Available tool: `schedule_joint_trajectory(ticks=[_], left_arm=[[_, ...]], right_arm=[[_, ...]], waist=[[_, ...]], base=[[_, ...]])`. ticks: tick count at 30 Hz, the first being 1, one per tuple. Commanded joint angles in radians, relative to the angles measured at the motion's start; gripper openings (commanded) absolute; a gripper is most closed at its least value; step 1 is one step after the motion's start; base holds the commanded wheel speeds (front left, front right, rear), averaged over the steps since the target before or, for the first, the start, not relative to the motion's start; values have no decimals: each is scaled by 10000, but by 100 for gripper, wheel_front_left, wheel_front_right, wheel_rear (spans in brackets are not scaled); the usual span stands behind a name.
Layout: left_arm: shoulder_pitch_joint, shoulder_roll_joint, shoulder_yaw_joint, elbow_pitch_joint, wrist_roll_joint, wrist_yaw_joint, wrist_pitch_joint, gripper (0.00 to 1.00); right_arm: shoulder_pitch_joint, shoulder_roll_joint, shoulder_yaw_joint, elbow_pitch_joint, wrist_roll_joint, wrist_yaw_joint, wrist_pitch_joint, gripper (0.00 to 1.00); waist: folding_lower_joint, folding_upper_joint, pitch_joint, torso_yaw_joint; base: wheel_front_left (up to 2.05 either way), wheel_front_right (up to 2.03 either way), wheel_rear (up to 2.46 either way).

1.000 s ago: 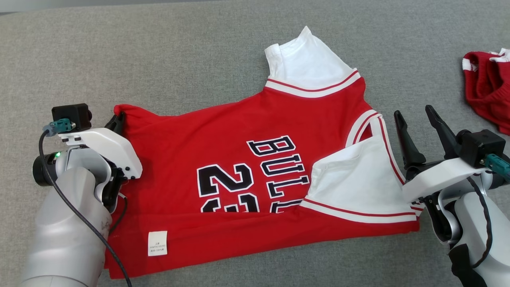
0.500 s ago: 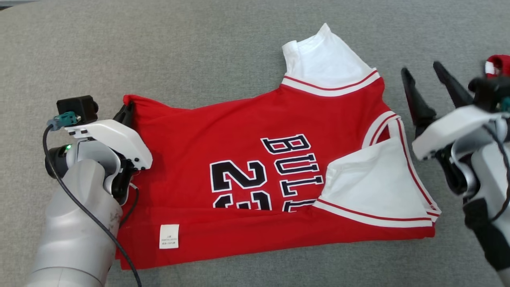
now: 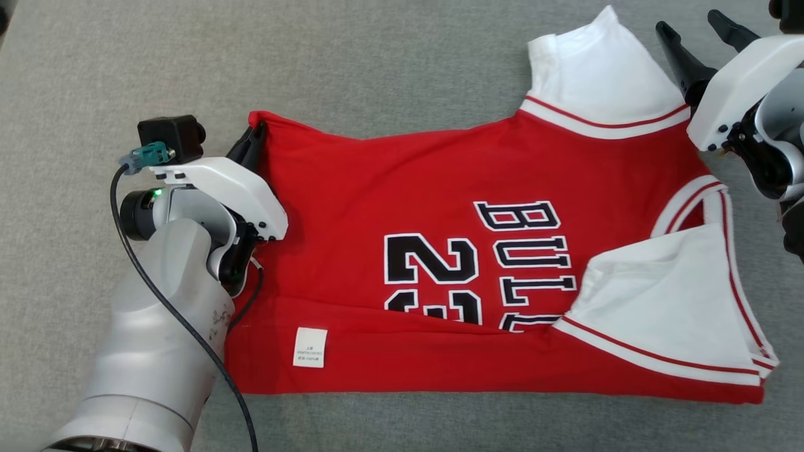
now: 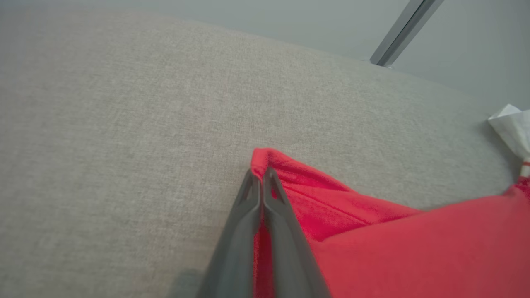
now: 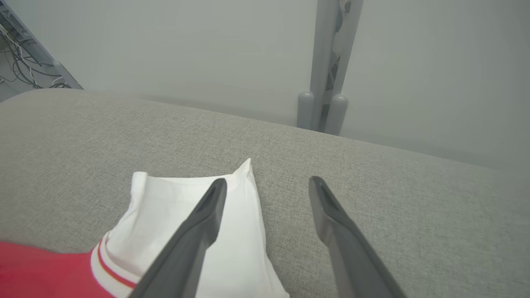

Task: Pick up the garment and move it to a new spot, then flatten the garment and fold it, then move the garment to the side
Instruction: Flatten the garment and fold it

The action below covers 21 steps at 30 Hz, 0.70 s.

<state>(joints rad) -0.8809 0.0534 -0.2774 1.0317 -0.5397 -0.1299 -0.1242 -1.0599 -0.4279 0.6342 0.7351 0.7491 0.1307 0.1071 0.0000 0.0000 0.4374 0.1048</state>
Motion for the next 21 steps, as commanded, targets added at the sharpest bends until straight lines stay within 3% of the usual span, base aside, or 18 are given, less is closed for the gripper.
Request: schedule_joint_trajectory(ticks=[1,19,21], left_arm=[[-216,58,-96,-16,-102,-5,-62,0],[-846,-8,-2114,-227,-1818,4,-359,0],[-875,-10,-2221,-213,-1903,23,-381,0]], right_arm=[[-253,-84,174,189,243,3,73,100],[-2428,-157,2454,2041,1786,3,159,100],[-2482,-149,2571,2101,1852,3,191,96]], waist=[[0,0,207,237],[0,0,1092,957],[0,0,1122,974]], base=[[0,0,0],[0,0,0],[0,0,0]])
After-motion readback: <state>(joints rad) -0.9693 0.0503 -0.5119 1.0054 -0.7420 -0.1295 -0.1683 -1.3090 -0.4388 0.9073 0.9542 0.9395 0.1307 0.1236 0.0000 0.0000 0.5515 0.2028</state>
